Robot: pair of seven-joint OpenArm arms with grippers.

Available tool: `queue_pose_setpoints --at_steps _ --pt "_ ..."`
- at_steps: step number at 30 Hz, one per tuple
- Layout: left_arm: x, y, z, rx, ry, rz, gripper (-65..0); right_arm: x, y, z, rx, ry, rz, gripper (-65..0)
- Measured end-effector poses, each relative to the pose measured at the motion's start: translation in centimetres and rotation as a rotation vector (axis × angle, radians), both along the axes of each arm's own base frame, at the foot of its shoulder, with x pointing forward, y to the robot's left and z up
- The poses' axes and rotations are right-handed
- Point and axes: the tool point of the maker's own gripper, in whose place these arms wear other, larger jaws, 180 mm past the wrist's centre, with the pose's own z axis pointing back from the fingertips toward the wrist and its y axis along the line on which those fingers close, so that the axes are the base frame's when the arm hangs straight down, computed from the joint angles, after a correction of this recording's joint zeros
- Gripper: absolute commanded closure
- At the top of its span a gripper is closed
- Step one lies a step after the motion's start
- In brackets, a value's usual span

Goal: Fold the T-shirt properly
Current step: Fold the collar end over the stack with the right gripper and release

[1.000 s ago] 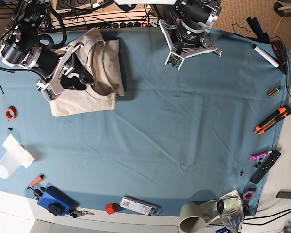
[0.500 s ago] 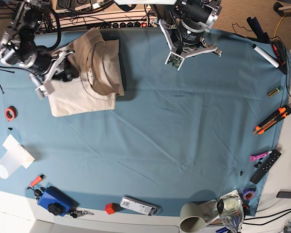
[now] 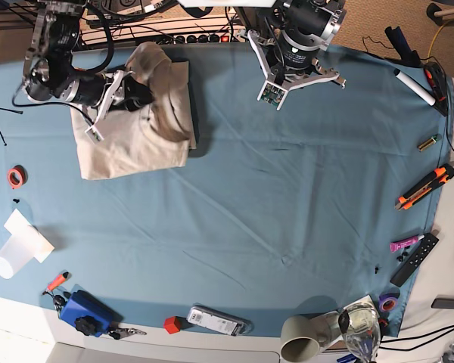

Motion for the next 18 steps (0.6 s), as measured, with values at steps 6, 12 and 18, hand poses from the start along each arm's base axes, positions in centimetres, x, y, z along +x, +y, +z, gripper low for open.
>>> queue_pose_setpoints --at_steps 6,12,18 --pt "0.0 0.0 0.0 0.000 0.000 0.000 0.0 4.4 -2.6 3.2 -0.154 -0.201 -0.075 -17.6" --pt "0.1 -0.1 0.1 -0.006 -0.013 -0.002 0.0 5.4 -2.5 -2.4 -0.111 -0.046 -0.103 -17.6" --pt "1.1 1.7 0.6 0.101 -0.077 0.025 0.0 5.6 -2.6 -3.6 -0.087 0.034 -0.102 -15.2"
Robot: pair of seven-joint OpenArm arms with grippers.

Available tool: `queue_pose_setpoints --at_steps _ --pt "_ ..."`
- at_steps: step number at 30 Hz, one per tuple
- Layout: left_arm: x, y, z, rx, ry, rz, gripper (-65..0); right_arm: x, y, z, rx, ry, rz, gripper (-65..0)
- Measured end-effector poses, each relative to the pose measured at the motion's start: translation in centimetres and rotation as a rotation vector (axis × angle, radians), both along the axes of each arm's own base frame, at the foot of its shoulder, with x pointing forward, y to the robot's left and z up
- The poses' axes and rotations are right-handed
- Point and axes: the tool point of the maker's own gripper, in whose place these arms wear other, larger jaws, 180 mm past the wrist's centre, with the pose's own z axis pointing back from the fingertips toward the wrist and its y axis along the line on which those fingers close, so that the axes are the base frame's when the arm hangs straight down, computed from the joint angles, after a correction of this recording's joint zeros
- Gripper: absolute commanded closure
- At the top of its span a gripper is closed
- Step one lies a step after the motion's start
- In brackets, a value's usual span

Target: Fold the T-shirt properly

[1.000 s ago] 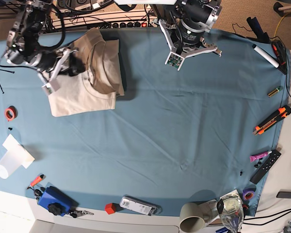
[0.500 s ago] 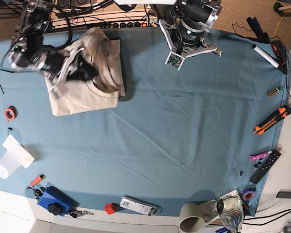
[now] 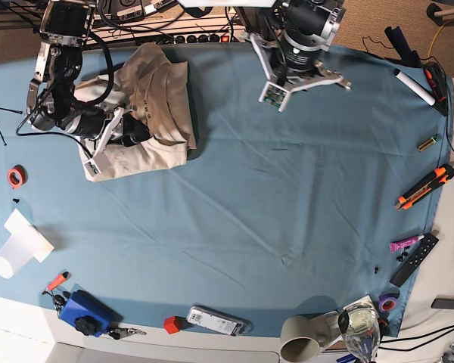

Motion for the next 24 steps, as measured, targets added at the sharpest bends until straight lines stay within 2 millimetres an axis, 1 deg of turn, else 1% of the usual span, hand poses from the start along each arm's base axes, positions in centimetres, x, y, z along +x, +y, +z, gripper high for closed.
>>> queue_pose_setpoints --at_steps 2,3,5,6,7,8,10,11,13,15,18,21,24 --pt "0.5 0.6 0.4 0.030 -0.036 0.015 0.0 -0.6 -0.6 0.5 -0.044 0.013 0.013 -12.9" --pt "0.6 0.8 0.3 0.030 -0.036 0.022 0.0 -0.6 -1.1 1.1 -0.068 0.007 0.002 -11.3" --pt "1.1 1.9 0.4 0.035 -0.050 0.058 0.0 0.1 -2.3 3.4 -0.113 -0.068 -0.030 -6.2" --pt "1.4 2.8 0.4 0.051 -0.057 0.083 0.0 0.6 -3.0 4.9 -0.128 -0.121 -0.049 -2.4" --pt "1.8 3.8 0.5 0.062 -0.064 0.112 0.0 1.1 -3.7 6.1 -0.142 -0.167 -0.070 0.0" --pt "2.1 4.7 0.5 0.058 -0.069 0.141 0.0 1.2 -4.4 6.8 -0.151 -0.191 -0.092 0.0" --pt "2.4 6.8 0.2 0.036 -0.061 0.208 0.0 0.1 -6.1 6.6 -0.179 -0.173 -0.128 0.0" --pt "2.5 7.9 0.0 0.024 -0.054 0.246 0.0 -0.9 -7.0 6.1 -0.199 -0.142 -0.147 0.0" --pt "2.2 9.6 -0.4 -0.018 -0.024 0.288 0.0 -2.8 -8.7 5.1 -0.235 -0.085 -0.186 0.0" --pt "1.4 11.3 -1.0 -0.028 0.016 0.316 0.0 -4.0 -9.8 5.1 -0.230 -0.066 -0.228 0.0" --pt "-1.1 13.3 -2.2 -0.019 0.107 0.377 0.0 -5.5 -11.0 5.6 -0.189 -0.069 -0.290 0.0" --pt "-3.2 14.1 -3.0 -0.039 0.176 0.421 0.0 -7.2 -12.8 5.9 -0.194 -0.057 -0.352 0.0" --pt "-5.1 14.8 -3.6 -0.042 0.224 0.448 0.0 -8.3 -13.0 5.7 -0.195 -0.037 -0.359 0.0"
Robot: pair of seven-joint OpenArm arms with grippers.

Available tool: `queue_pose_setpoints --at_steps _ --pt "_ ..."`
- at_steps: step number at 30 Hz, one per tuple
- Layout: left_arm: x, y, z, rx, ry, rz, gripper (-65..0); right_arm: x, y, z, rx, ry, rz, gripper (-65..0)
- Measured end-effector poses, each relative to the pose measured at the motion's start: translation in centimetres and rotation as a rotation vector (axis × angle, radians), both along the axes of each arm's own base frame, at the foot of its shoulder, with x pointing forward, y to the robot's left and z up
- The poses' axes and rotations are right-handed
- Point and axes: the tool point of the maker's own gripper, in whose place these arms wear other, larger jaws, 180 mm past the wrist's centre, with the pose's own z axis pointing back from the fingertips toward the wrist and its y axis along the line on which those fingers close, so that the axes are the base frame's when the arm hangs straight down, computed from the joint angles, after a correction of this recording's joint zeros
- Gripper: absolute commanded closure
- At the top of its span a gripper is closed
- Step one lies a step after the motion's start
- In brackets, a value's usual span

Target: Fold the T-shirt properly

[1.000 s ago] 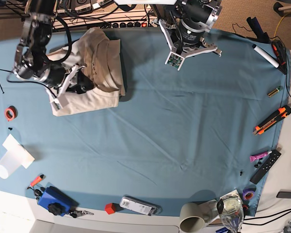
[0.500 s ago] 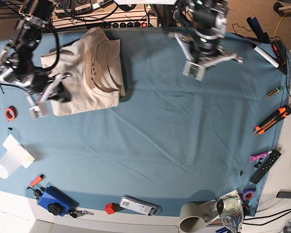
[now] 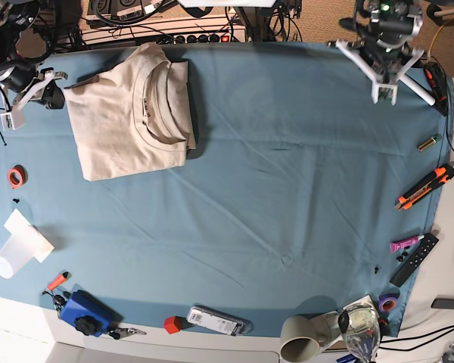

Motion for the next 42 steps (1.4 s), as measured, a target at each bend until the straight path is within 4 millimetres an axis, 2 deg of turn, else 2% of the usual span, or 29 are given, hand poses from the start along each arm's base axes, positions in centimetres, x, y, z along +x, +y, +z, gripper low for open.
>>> queue_pose_setpoints --at_steps 6,12,14,18,22,24,28,30,33,35,39,42 --pt "-4.7 -0.2 -1.2 -0.012 0.122 -0.001 0.0 -4.2 0.2 -1.9 -0.006 0.117 0.021 0.0" --pt "-9.0 -1.0 -1.8 -0.064 0.215 0.001 0.0 -10.2 1.7 -4.5 0.039 0.264 0.010 0.0" --pt "-10.0 -1.4 -1.9 -0.081 0.240 -0.012 0.0 -11.8 1.7 -5.0 0.029 0.313 0.000 0.0" --pt "-10.7 -1.8 -2.1 -0.094 0.253 -0.035 0.0 -14.7 1.4 -6.0 -0.012 0.407 -0.019 0.0" --pt "-13.7 -1.2 -5.4 -0.102 0.355 -0.003 0.0 -15.6 1.4 -6.6 0.014 0.427 -0.040 0.0" --pt "-15.2 -0.9 -7.1 -0.102 0.404 0.016 0.0 -16.7 1.2 -7.6 0.048 0.463 -0.073 0.0" --pt "-17.5 -0.5 -10.6 -0.117 0.499 0.043 0.0 -20.8 2.1 -11.1 0.156 0.619 -0.121 0.0" --pt "-17.9 -0.4 -12.2 -0.128 0.518 0.045 0.0 -23.4 3.2 -13.1 0.191 0.722 -0.107 0.0" --pt "-18.1 -0.3 -14.9 -0.146 0.545 0.059 0.0 -26.1 3.6 -16.3 0.146 0.832 -0.062 0.0" --pt "-17.8 -0.4 -16.7 -0.160 0.541 0.069 0.0 -26.4 3.8 -18.3 0.125 0.859 -0.024 0.0" --pt "-17.6 -0.3 -20.6 -0.180 0.548 0.112 0.0 -24.7 5.4 -22.3 0.124 0.822 0.010 0.0" --pt "-16.7 -0.5 -23.1 -0.201 0.520 0.099 0.0 -24.0 6.4 -24.6 0.100 0.813 0.060 0.0"
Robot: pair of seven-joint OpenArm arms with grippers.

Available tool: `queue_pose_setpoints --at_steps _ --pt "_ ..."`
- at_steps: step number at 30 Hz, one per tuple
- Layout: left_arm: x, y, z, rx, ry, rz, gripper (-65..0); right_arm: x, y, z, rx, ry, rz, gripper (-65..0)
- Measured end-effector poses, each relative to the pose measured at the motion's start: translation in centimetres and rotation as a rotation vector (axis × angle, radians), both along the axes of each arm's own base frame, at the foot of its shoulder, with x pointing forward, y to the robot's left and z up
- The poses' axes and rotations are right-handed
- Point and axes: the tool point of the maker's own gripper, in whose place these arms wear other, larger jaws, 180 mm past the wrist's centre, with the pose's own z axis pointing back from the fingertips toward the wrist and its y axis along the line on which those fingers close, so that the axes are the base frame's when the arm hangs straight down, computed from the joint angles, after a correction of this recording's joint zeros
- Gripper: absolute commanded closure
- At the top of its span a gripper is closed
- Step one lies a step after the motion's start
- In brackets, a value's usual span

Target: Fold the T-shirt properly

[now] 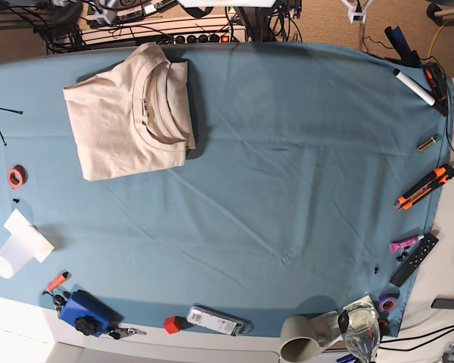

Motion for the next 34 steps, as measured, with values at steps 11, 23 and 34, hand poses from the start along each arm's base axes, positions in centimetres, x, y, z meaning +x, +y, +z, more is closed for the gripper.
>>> queue_pose_setpoints --at_steps 11,23,34 --pt "2.2 -1.0 -5.3 -0.021 -0.143 0.030 0.0 8.5 2.5 -3.9 0.008 -0.300 0.248 0.0" --pt "6.3 -3.9 -5.9 0.038 -0.236 -0.034 0.0 10.8 0.9 -5.7 -0.221 -0.387 0.428 0.0" --pt "5.4 -4.0 -5.9 0.037 -0.224 -0.033 0.0 11.4 0.2 -5.5 -0.229 -0.406 0.466 0.0"
